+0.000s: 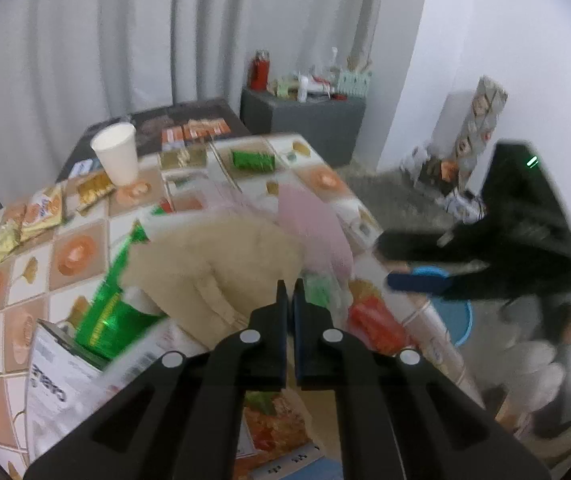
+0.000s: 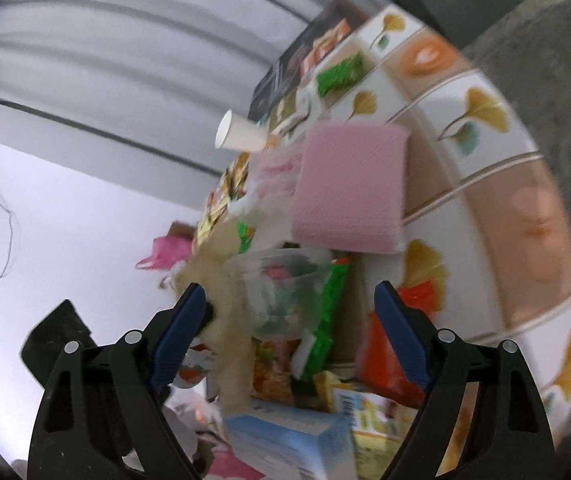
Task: Collect trash
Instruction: 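Grasp the brown paper bag with the left tool while the right tool grasps the clear plastic cup, then carry the brown paper bag and clear cup over the blue wastebasket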
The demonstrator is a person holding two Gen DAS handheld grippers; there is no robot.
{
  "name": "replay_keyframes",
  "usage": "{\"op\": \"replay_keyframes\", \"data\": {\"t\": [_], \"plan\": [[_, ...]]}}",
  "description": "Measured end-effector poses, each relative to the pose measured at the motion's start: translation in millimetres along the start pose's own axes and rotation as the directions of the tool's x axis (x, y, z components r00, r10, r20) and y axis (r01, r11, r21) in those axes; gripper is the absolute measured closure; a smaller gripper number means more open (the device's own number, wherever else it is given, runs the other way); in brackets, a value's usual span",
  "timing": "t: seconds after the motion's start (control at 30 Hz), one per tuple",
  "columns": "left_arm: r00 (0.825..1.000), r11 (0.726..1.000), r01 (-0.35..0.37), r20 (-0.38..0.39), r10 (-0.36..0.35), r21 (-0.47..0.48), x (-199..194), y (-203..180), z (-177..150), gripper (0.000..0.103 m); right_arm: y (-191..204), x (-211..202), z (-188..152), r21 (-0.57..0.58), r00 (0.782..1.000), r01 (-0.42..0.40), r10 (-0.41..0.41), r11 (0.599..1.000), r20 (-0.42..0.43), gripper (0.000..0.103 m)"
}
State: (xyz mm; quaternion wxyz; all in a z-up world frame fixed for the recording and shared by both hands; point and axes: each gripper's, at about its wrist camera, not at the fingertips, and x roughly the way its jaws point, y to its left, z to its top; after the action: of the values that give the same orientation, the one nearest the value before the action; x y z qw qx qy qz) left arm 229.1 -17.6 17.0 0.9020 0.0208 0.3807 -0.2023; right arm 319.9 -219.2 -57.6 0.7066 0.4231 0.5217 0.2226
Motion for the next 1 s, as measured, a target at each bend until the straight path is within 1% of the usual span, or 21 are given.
{"op": "replay_keyframes", "data": {"t": [0.1,0.23,0.33,0.47,0.5,0.53,0.6,0.7,0.73,0.8,0.9,1.0], "plan": [[0.998,1.000,-0.006,0.058,0.007,-0.020,-19.3,7.6,8.3,0.101,6.8,15.6,3.9,-0.014,0.999,0.020,-0.021,1.000,-0.042,0.021],[0.992,0.999,0.014,0.122,-0.008,-0.044,-40.5,17.7,19.3,0.101,14.0,35.9,5.9,-0.037,0.994,0.058,-0.061,0.998,-0.090,0.021],[0.986,0.998,0.026,0.165,-0.017,-0.052,-52.7,23.4,25.1,0.101,15.2,44.6,8.8,-0.051,0.991,0.085,-0.090,0.995,-0.103,0.021],[0.975,0.997,0.044,0.220,-0.030,-0.061,-68.7,29.6,29.5,0.101,15.7,56.4,11.9,-0.052,0.988,0.099,-0.105,0.994,-0.117,0.021],[0.971,0.997,0.048,0.237,-0.032,-0.064,-73.7,31.6,30.9,0.101,14.8,57.0,11.8,-0.050,0.987,0.102,-0.108,0.993,-0.116,0.023],[0.968,0.996,0.053,0.249,-0.035,-0.067,-77.5,32.8,31.5,0.101,13.4,57.1,12.0,-0.045,0.987,0.106,-0.111,0.993,-0.117,0.029],[0.962,0.996,0.058,0.271,-0.036,-0.074,-83.9,36.1,32.6,0.101,10.9,55.4,11.0,-0.032,0.988,0.093,-0.096,0.995,-0.120,0.032],[0.957,0.995,0.060,0.287,-0.034,-0.082,-89.6,39.2,32.9,0.101,10.2,51.4,11.0,-0.015,0.990,0.076,-0.078,0.997,-0.120,0.038],[0.957,0.995,0.060,0.289,-0.033,-0.084,-90.6,40.3,32.7,0.101,9.4,49.1,11.2,-0.006,0.990,0.067,-0.067,0.998,-0.123,0.041],[0.955,0.994,0.062,0.295,-0.034,-0.088,-92.7,41.4,32.5,0.101,9.7,43.2,10.0,0.002,0.991,0.061,-0.061,0.998,-0.120,0.042],[0.953,0.994,0.064,0.302,-0.034,-0.090,-95.5,41.7,31.7,0.101,10.5,34.7,6.9,-0.007,0.991,0.072,-0.072,0.997,-0.113,0.041],[0.953,0.994,0.064,0.302,-0.034,-0.090,-96.1,41.3,31.3,0.101,14.7,36.3,5.7,-0.028,0.988,0.089,-0.092,0.996,-0.122,0.039]]}}
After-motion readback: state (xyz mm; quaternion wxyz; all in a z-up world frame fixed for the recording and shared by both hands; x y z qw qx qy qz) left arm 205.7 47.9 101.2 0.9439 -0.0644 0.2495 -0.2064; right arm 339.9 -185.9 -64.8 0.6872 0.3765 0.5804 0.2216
